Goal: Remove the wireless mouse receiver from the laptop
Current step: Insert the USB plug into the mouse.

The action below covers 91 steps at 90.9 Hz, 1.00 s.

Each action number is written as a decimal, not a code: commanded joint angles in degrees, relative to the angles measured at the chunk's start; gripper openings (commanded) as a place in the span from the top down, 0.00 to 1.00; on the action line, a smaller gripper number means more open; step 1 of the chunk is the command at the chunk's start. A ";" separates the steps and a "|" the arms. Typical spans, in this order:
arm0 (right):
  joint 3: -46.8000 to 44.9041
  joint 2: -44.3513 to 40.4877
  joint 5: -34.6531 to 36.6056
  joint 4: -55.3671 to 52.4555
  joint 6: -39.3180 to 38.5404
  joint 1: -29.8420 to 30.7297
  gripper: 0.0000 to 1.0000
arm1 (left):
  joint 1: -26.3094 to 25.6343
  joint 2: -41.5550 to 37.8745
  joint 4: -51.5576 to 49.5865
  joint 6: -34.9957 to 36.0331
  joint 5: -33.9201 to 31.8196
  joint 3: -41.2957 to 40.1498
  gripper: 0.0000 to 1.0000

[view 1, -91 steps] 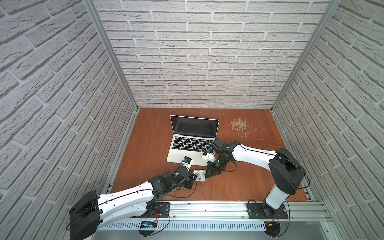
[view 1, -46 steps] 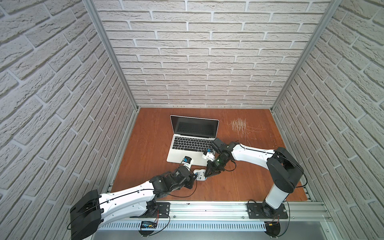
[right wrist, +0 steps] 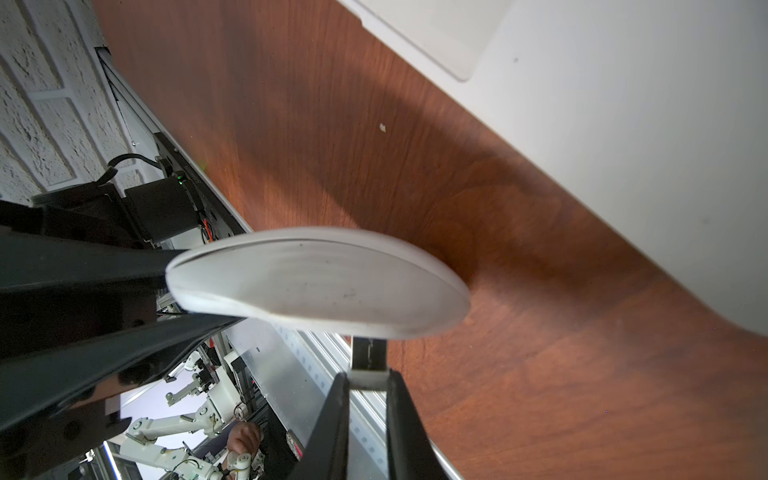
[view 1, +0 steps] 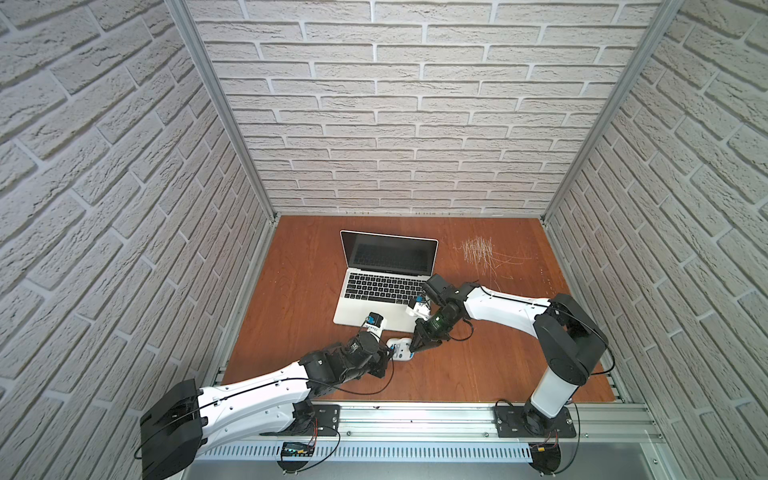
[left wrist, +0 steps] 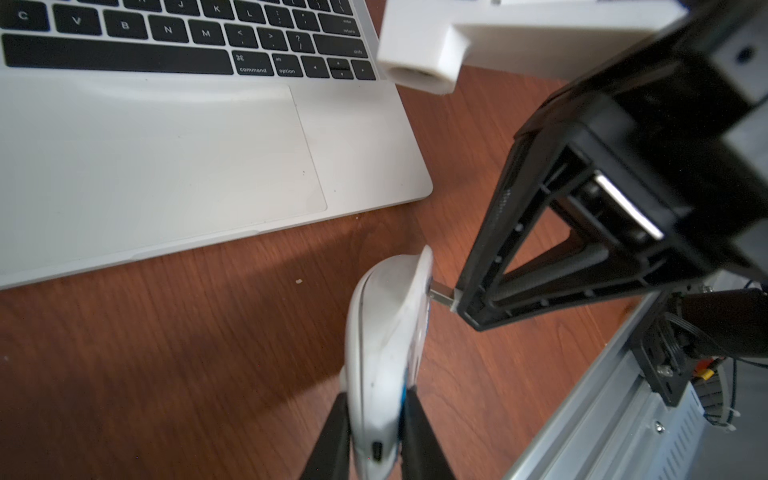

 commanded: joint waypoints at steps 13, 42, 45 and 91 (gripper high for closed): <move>1.36 0.45 -0.34 1.17 0.21 -0.42 0.97 | -0.16 -0.23 -0.37 1.54 0.27 0.36 1.00; 1.56 0.56 -0.59 1.55 0.37 -0.42 0.97 | -0.17 -0.11 -0.48 1.78 0.52 0.23 1.00; 1.58 0.56 -0.56 1.59 0.51 -0.45 0.97 | -0.16 -0.17 -0.51 1.74 0.50 0.23 1.00; 1.76 1.50 -0.03 1.82 0.28 -0.95 0.97 | -0.24 -0.62 -0.78 1.94 0.34 0.05 1.00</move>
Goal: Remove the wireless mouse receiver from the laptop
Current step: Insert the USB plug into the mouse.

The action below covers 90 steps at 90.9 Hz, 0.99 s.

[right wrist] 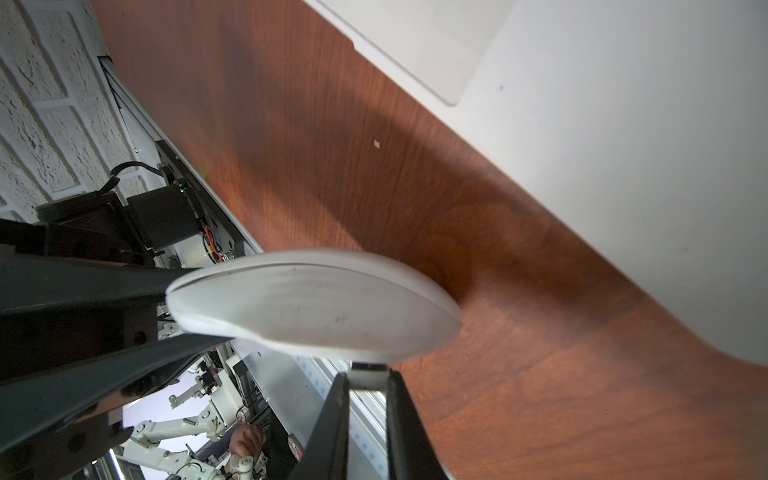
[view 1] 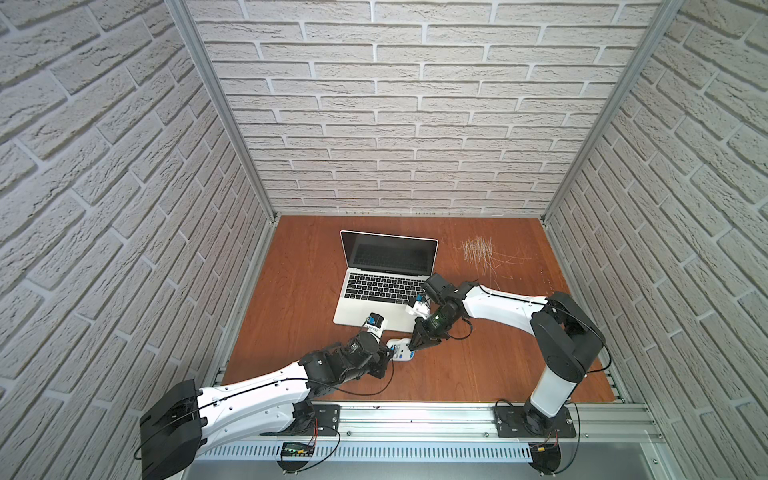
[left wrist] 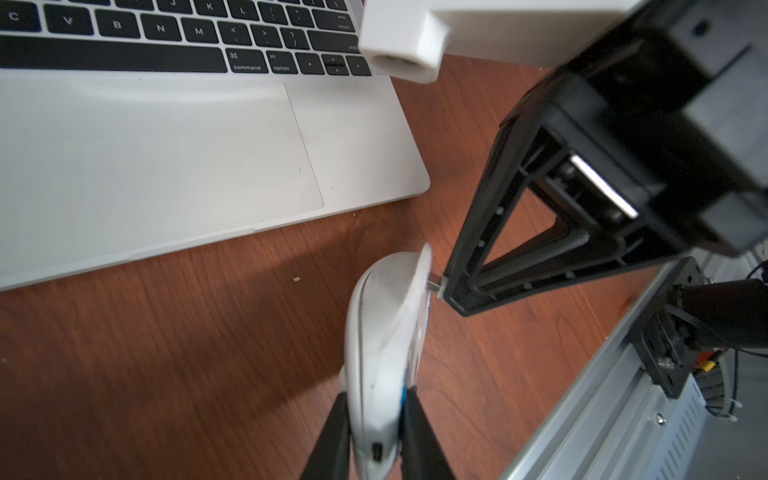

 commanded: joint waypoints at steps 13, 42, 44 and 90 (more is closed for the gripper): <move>1.48 0.66 -0.21 1.06 0.30 -0.42 0.97 | -0.20 -0.23 -0.18 1.02 0.53 0.06 1.00; 2.96 1.96 0.00 0.42 0.20 -0.42 0.97 | -0.23 1.52 0.49 1.28 0.80 0.40 1.00; 3.04 2.04 0.05 0.39 0.23 -0.42 0.97 | -0.27 1.60 0.56 1.32 0.75 0.40 1.00; 4.15 1.99 1.53 -1.03 0.15 -0.68 0.87 | -0.23 0.49 0.03 1.21 0.42 0.14 1.00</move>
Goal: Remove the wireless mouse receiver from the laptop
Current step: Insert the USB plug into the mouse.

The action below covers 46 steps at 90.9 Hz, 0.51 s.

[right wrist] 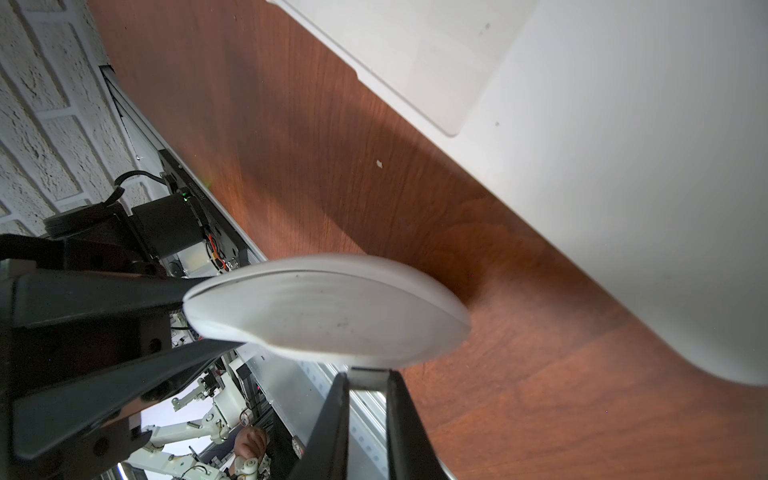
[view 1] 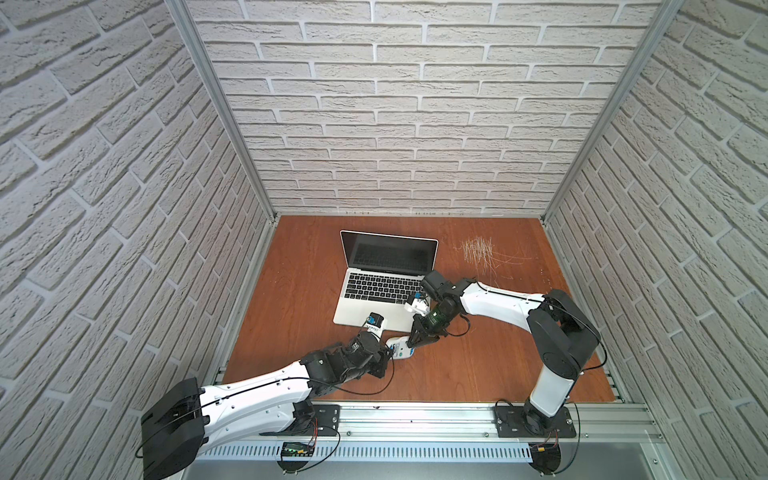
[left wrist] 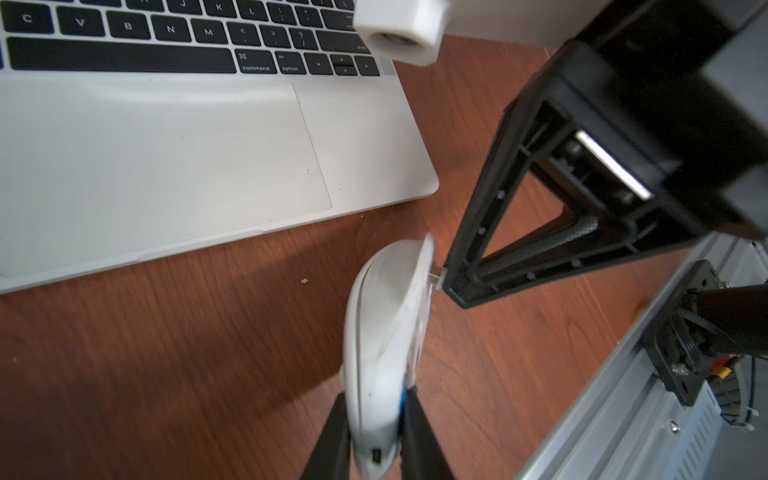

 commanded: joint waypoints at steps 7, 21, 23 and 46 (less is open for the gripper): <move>1.49 0.20 1.25 0.63 0.08 -0.40 0.85 | -0.25 -0.39 -0.15 0.92 0.65 0.10 1.00; 1.49 0.14 1.64 0.16 -0.25 -0.40 0.79 | -0.25 -0.48 -0.13 0.82 0.62 -0.04 1.00; 1.54 0.17 1.64 0.14 -0.22 -0.42 0.78 | -0.25 -0.48 -0.14 0.82 0.59 -0.04 1.00; 1.48 0.08 1.59 0.40 -0.02 -0.49 0.72 | -0.27 -0.51 -0.23 0.91 0.51 -0.04 1.00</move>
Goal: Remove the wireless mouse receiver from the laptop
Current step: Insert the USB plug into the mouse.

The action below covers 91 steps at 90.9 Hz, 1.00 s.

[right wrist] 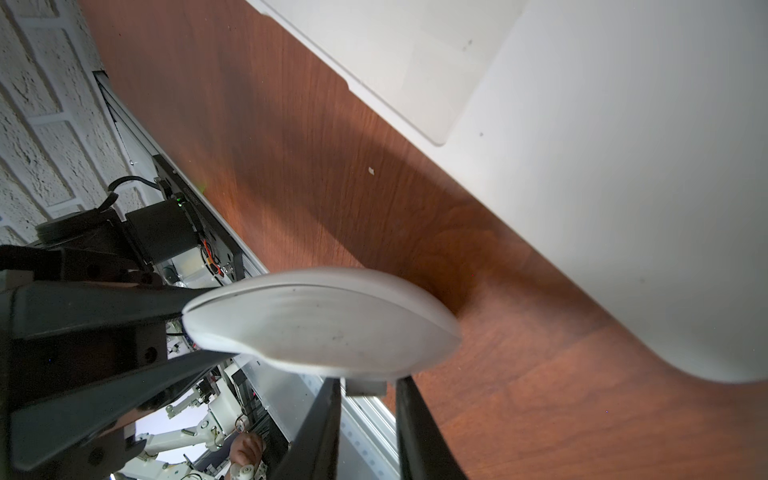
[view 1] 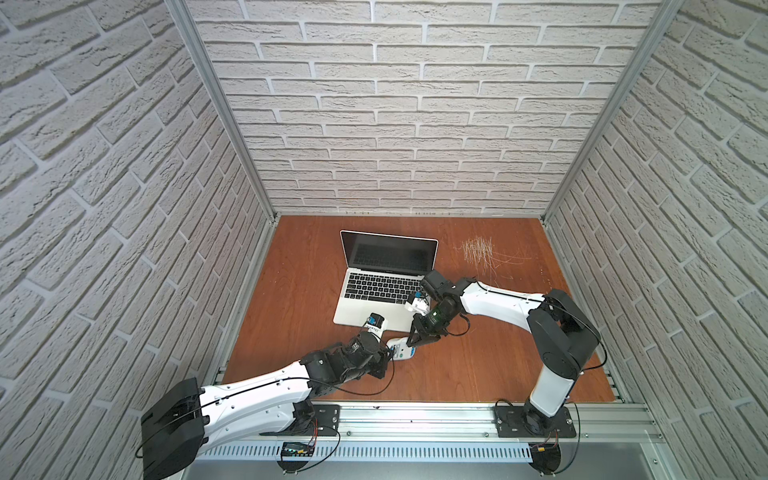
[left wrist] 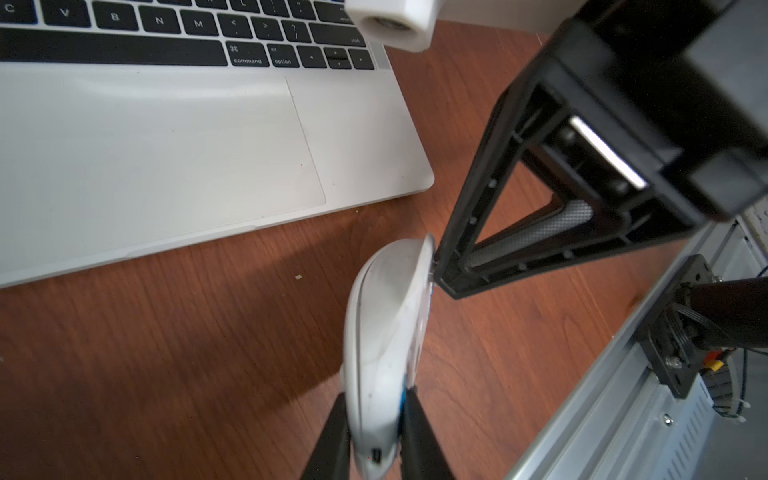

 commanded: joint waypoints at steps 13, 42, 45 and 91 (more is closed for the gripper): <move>1.47 -0.21 0.62 0.13 -0.18 -0.35 0.67 | -0.23 -0.29 -0.02 0.89 0.26 -0.03 1.00; 1.21 -3.78 1.31 -1.05 -1.35 -1.66 0.52 | -0.23 -0.62 0.74 -1.87 0.25 -0.81 1.00; 1.06 -4.38 1.32 -1.18 -1.40 -2.03 0.50 | -0.18 -0.85 0.71 -2.36 0.29 -0.95 1.00; -7.26 -15.20 3.43 2.30 0.31 -6.27 0.44 | 6.89 -1.45 -0.92 -16.03 9.83 -2.42 1.00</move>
